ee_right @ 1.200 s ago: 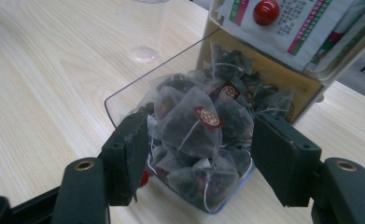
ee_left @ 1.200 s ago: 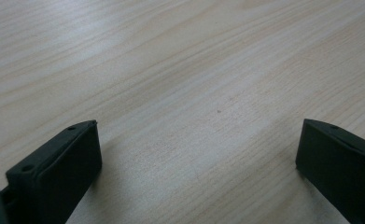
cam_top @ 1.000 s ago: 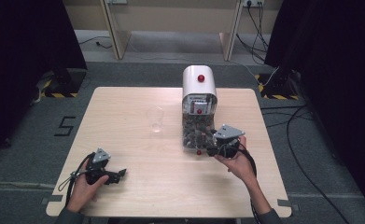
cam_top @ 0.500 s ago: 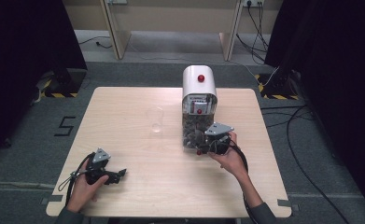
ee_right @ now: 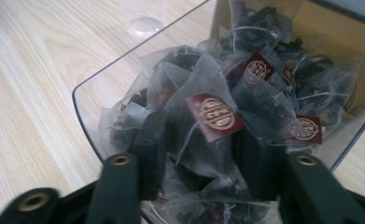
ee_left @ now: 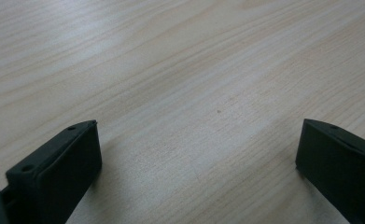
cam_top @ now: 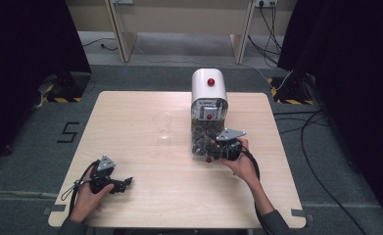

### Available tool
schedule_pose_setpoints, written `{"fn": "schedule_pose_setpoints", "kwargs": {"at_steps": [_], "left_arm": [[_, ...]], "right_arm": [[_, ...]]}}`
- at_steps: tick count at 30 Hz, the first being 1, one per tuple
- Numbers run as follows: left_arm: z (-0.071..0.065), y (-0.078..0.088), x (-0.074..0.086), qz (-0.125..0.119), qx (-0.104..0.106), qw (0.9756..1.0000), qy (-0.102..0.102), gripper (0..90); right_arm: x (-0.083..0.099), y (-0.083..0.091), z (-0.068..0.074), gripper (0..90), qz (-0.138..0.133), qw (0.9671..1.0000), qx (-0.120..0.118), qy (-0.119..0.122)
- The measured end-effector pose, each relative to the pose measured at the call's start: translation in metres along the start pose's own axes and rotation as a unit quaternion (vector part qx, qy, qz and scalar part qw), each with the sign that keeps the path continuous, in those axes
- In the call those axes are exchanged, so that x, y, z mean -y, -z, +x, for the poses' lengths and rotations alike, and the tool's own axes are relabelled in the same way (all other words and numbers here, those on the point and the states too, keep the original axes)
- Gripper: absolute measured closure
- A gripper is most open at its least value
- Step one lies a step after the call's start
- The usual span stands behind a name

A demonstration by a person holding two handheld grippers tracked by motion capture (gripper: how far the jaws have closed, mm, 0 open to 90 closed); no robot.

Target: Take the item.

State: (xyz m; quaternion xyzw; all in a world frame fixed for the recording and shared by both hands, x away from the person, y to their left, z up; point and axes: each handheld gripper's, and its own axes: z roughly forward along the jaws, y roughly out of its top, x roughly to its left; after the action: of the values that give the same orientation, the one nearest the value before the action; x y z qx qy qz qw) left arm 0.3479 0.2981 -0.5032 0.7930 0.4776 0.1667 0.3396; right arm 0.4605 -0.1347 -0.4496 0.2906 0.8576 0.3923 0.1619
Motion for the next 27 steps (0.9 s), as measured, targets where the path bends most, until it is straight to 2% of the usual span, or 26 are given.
{"fn": "schedule_pose_setpoints", "kwargs": {"at_steps": [3, 4, 9, 11, 22, 27], "left_arm": [[0.000, 0.000, 0.000, 0.000, 0.000, 1.0000, 0.000, 0.0], [0.000, 0.000, 0.000, 0.000, 0.000, 1.0000, 0.000, 0.0], [0.000, 0.000, 0.000, 0.000, 0.000, 1.0000, 0.000, 0.0], [0.000, 0.000, 0.000, 0.000, 0.000, 1.0000, 0.000, 0.0], [0.000, 0.000, 0.000, 0.000, 0.000, 1.0000, 0.000, 0.0], [0.000, 0.000, 0.000, 0.000, 0.000, 1.0000, 0.000, 0.0]], "right_arm": [[-0.002, 0.002, 0.003, 63.3, -0.001, 0.9999, 0.005, 0.016], [-0.004, 0.005, 0.004, 66.8, -0.007, 0.9998, 0.008, 0.018], [-0.008, 0.013, 0.006, 73.8, -0.020, 0.9994, 0.008, 0.028], [-0.010, 0.017, 0.005, 75.8, -0.026, 0.9989, 0.015, 0.037], [-0.023, 0.044, 0.008, 76.5, -0.072, 0.9962, 0.026, 0.042], [-0.026, 0.045, 0.010, 76.4, -0.078, 0.9956, 0.027, 0.044]]}}
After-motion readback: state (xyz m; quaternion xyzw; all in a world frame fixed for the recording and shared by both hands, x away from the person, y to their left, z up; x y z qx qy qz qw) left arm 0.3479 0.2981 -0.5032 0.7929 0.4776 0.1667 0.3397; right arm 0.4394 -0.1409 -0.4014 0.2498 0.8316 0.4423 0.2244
